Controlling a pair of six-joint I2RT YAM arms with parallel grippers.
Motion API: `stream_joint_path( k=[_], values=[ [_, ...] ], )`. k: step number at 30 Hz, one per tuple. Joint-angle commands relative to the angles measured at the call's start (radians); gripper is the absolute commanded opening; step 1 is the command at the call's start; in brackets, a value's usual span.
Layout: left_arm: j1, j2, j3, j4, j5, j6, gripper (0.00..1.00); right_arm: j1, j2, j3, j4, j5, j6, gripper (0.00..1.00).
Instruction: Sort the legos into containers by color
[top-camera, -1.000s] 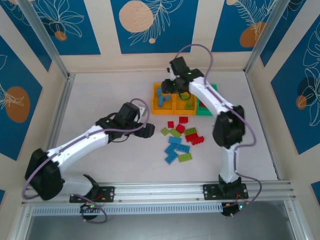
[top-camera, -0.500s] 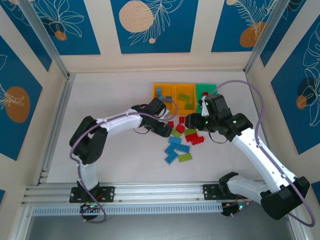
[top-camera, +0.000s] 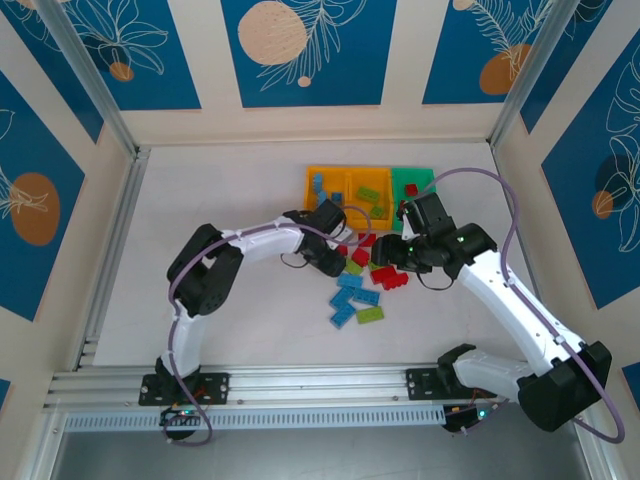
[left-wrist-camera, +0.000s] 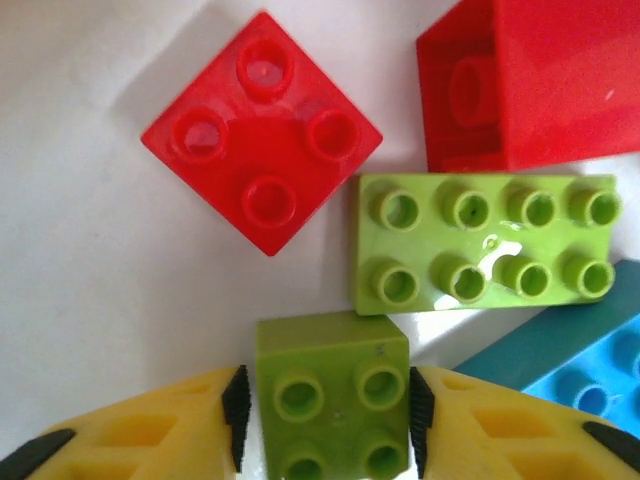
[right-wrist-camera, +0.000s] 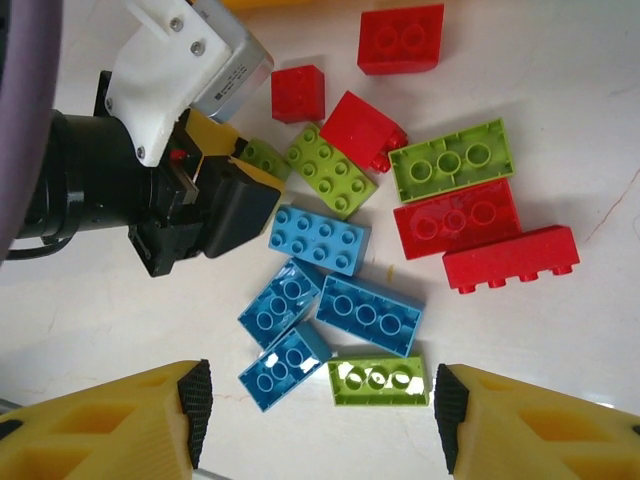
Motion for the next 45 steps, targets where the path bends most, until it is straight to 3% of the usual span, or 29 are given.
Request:
stream_joint_path(
  k=[1, 5, 12, 16, 24, 30, 38, 45],
  values=[
    [-0.016, -0.003, -0.022, -0.031, -0.046, 0.022, 0.43, -0.010, -0.006, 0.062, -0.016, -0.055, 0.011, 0.63],
    [-0.017, -0.048, -0.043, -0.017, -0.065, 0.029, 0.38, -0.024, -0.003, 0.096, -0.017, -0.073, 0.009, 0.64],
    [-0.027, -0.215, 0.020, 0.089, 0.018, 0.018, 0.37, -0.067, -0.054, 0.121, -0.007, -0.077, 0.058, 0.63],
    [-0.027, -0.084, 0.246, 0.065, -0.048, 0.048, 0.37, -0.087, -0.096, 0.088, 0.035, -0.020, 0.093, 0.63],
    [-0.003, 0.276, 0.760, 0.001, -0.190, 0.104, 0.39, -0.111, -0.119, 0.065, 0.030, -0.048, 0.117, 0.63],
    [0.010, 0.400, 0.948, -0.028, -0.206, 0.104, 0.46, -0.117, -0.164, 0.038, 0.031, -0.045, 0.123, 0.63],
    [0.016, 0.277, 0.899, -0.023, -0.151, 0.071, 0.48, -0.127, -0.185, -0.020, 0.015, 0.007, 0.165, 0.66],
    [0.015, -0.187, 0.375, 0.233, -0.093, 0.038, 0.48, -0.182, -0.093, -0.111, -0.002, -0.011, 0.223, 0.70]
  ],
)
